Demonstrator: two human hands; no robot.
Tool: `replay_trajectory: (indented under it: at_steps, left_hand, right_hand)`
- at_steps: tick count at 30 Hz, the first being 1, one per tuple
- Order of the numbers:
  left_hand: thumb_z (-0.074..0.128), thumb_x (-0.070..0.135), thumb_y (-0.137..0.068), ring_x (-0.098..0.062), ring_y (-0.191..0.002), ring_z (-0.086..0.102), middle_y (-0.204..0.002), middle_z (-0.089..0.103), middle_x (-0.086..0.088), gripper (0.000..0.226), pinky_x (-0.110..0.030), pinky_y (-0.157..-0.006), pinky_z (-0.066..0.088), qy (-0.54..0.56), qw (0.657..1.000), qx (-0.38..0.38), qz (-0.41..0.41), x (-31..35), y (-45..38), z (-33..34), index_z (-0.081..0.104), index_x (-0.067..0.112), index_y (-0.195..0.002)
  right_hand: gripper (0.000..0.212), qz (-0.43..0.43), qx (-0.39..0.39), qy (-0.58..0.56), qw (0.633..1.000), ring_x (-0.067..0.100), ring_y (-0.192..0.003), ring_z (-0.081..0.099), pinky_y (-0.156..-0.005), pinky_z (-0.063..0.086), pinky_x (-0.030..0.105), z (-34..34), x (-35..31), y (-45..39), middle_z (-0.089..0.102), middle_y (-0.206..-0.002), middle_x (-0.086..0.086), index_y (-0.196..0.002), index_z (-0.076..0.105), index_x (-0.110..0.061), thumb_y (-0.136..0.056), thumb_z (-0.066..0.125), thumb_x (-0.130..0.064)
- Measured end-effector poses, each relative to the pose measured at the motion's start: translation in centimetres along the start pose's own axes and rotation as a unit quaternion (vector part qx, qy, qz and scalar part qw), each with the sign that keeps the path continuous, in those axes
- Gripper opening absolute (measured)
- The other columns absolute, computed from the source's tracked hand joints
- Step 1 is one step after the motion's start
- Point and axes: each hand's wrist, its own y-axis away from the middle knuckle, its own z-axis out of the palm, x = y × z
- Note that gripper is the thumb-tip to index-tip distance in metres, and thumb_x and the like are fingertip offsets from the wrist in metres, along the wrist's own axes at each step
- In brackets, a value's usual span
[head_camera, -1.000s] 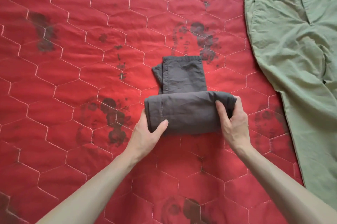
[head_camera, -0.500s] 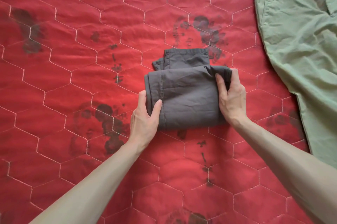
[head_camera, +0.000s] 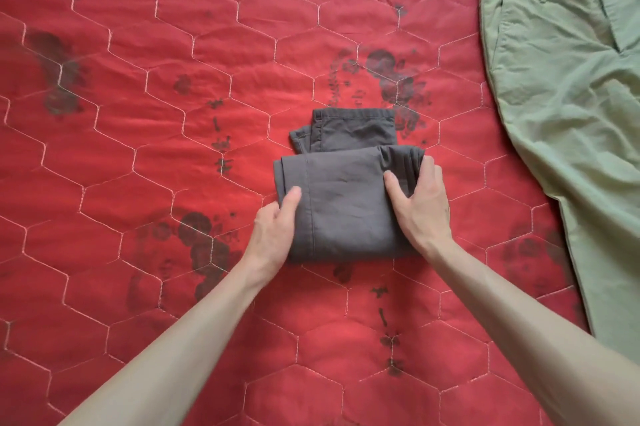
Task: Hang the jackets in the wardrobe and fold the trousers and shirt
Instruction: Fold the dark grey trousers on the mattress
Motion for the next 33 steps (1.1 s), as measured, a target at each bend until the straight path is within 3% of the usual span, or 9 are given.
replay_trajectory:
  at_steps: [3,6,10,13,16,22,26,30,33]
  left_hand:
    - [0.027,0.063,-0.106,-0.028,-0.093,0.061,-0.091,0.069,-0.013,0.073,-0.039,-0.086,0.041,-0.104,0.993,0.021,-0.043,0.3,-0.4,-0.9,0.073,0.009,-0.087]
    - [0.034,0.044,-0.110,-0.043,-0.093,0.059,-0.080,0.064,-0.013,0.053,-0.043,-0.076,0.038,-0.162,0.978,0.128,0.009,1.2,-1.1,-1.3,0.054,0.015,-0.071]
    - [0.050,0.028,-0.106,-0.033,-0.091,0.067,-0.086,0.076,-0.008,0.040,-0.037,-0.077,0.042,-0.115,0.981,0.151,0.033,3.9,-4.4,-1.1,0.074,0.007,-0.082]
    - [0.069,0.021,-0.091,-0.021,-0.088,0.074,-0.082,0.078,-0.001,0.022,-0.029,-0.077,0.052,-0.065,0.988,0.141,-0.025,6.0,-7.3,-0.3,0.076,0.018,-0.070]
    - [0.079,0.006,-0.082,-0.028,-0.097,0.075,-0.096,0.079,-0.014,0.011,-0.039,-0.091,0.061,-0.002,0.991,0.100,-0.084,6.9,-9.1,0.7,0.076,0.016,-0.077]
    - [0.066,0.009,-0.095,-0.021,-0.077,0.056,-0.081,0.062,-0.004,0.019,-0.034,-0.072,0.051,-0.047,0.997,0.058,-0.009,7.4,-10.1,0.4,0.059,0.018,-0.080]
    - [0.056,0.004,-0.100,-0.020,-0.078,0.047,-0.083,0.053,-0.007,0.021,-0.026,-0.057,0.043,-0.007,0.998,0.065,0.023,6.8,-10.8,-0.3,0.052,0.019,-0.085]
    - [0.057,0.008,-0.098,-0.014,-0.059,0.044,-0.071,0.052,-0.004,0.009,-0.020,-0.046,0.036,-0.005,0.997,0.059,0.038,6.5,-11.0,-0.2,0.057,0.017,-0.097]
    - [0.052,0.003,-0.094,-0.012,-0.065,0.047,-0.079,0.051,0.000,0.035,-0.028,-0.066,0.044,-0.059,0.990,0.026,0.124,6.7,-10.9,-0.4,0.055,0.018,-0.125]
  right_hand:
    - [0.069,-0.015,-0.006,0.066,0.998,0.041,-0.122,0.050,-0.102,0.039,0.049,-0.2,-0.2,0.5,0.053,-0.133,0.020,-0.151,0.043,-0.005,-0.098,0.069,-0.040]
    - [0.075,-0.105,0.036,0.135,0.985,0.037,-0.134,0.046,-0.109,0.040,0.050,-0.8,-0.7,0.9,0.048,-0.146,0.017,-0.160,0.035,-0.010,-0.097,0.069,-0.034]
    - [0.053,-0.288,0.031,0.160,0.944,0.032,-0.133,0.054,-0.112,0.040,0.046,-0.2,-2.4,-0.3,0.059,-0.143,0.008,-0.150,0.053,-0.013,-0.100,0.065,-0.025]
    - [0.048,-0.275,-0.021,0.138,0.951,0.029,-0.135,0.053,-0.112,0.037,0.044,1.3,-4.5,-2.8,0.062,-0.141,0.003,-0.150,0.053,-0.015,-0.105,0.059,-0.026]
    - [0.059,-0.224,-0.074,0.142,0.961,0.030,-0.144,0.041,-0.115,0.031,0.044,2.7,-6.2,-5.9,0.053,-0.151,0.004,-0.159,0.040,-0.021,-0.103,0.058,-0.027]
    - [0.014,-0.278,-0.059,0.044,0.958,0.033,-0.094,0.057,-0.086,0.043,0.043,3.8,-8.4,-9.3,0.070,-0.099,0.003,-0.102,0.077,-0.016,-0.101,0.067,-0.026]
    - [0.013,-0.340,-0.105,0.024,0.934,0.033,-0.090,0.061,-0.090,0.046,0.045,4.0,-7.8,-8.1,0.074,-0.097,0.001,-0.098,0.080,-0.015,-0.100,0.069,-0.021]
    - [0.028,-0.269,0.052,0.050,0.960,0.032,-0.121,0.058,-0.107,0.042,0.045,4.5,-6.5,-5.4,0.066,-0.129,0.005,-0.129,0.071,-0.018,-0.102,0.064,-0.023]
    - [0.043,-0.220,0.149,0.093,0.959,0.035,-0.130,0.052,-0.111,0.040,0.047,4.1,-4.7,-2.5,0.055,-0.141,0.012,-0.139,0.061,-0.016,-0.097,0.067,-0.024]
